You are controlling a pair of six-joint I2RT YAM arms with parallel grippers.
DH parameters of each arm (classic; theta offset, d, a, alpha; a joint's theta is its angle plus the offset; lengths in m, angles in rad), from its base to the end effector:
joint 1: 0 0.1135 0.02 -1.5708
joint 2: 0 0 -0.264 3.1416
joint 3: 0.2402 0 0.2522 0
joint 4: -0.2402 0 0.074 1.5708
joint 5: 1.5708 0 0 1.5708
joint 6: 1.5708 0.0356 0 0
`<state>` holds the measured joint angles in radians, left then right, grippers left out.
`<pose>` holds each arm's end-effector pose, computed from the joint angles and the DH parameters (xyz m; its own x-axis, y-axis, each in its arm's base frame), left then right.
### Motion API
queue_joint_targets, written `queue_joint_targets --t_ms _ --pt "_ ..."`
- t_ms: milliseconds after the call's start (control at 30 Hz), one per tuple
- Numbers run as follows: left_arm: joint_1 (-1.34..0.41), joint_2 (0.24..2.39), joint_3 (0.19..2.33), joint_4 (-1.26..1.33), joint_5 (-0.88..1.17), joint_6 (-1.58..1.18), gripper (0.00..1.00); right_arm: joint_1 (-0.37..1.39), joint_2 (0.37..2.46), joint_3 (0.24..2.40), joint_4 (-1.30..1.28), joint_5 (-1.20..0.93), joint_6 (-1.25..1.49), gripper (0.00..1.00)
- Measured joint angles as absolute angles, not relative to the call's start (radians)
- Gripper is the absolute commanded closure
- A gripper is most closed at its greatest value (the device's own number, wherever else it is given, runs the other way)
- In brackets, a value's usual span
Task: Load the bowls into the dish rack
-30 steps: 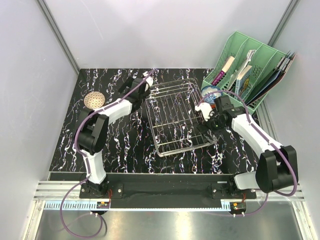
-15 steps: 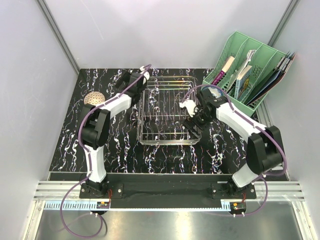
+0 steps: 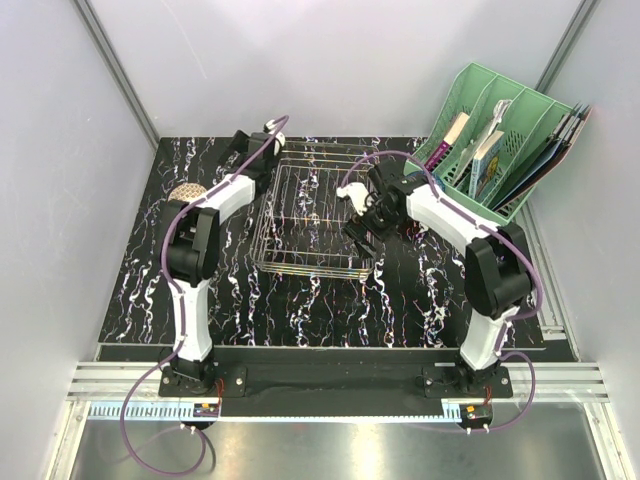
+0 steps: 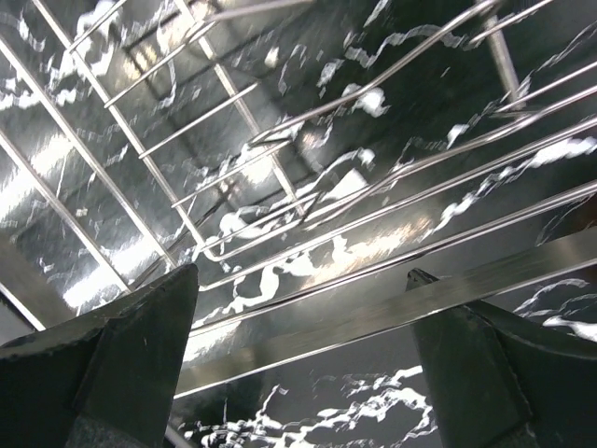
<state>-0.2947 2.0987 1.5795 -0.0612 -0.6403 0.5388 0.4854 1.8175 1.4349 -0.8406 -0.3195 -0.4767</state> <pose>0.4666 -0.1194 0.2159 -0.5762 0.6049 -0.5497 0.0588 0.7015 0.7103 0.3228 0.1829 0.2324 -0.4922 -0.7522 -0.4382 -0.8592 0.5005 0.1061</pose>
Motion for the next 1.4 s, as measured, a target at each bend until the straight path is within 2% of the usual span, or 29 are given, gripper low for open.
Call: queue_joint_targets --t_ms 167,267,533,667,800,967,1400 --pt "-0.274 2.093 1.579 -0.072 -0.65 0.53 0.01 0.485 1.866 1.504 -0.834 -0.317 -0.466 0.0" --pt "-0.269 2.014 1.488 -0.094 -0.625 0.511 0.01 0.487 1.843 1.499 -0.815 -0.316 -0.469 0.0" --pt "-0.316 1.53 1.192 -0.214 -0.482 0.452 0.01 0.501 1.634 1.492 -0.765 -0.249 -0.488 0.0" --pt "-0.358 1.325 1.089 -0.248 -0.392 0.433 0.01 0.503 1.607 1.5 -0.689 -0.146 -0.496 0.0" --pt "-0.385 1.224 0.993 -0.304 -0.293 0.429 0.01 0.496 1.678 1.531 -0.627 -0.048 -0.503 0.0" --pt "-0.41 1.212 0.891 -0.371 -0.26 0.448 0.01 0.471 1.838 1.645 -0.567 0.017 -0.5 0.0" --pt "-0.411 1.168 0.83 -0.399 -0.219 0.473 0.01 0.387 2.239 2.127 -0.442 0.179 -0.514 0.0"
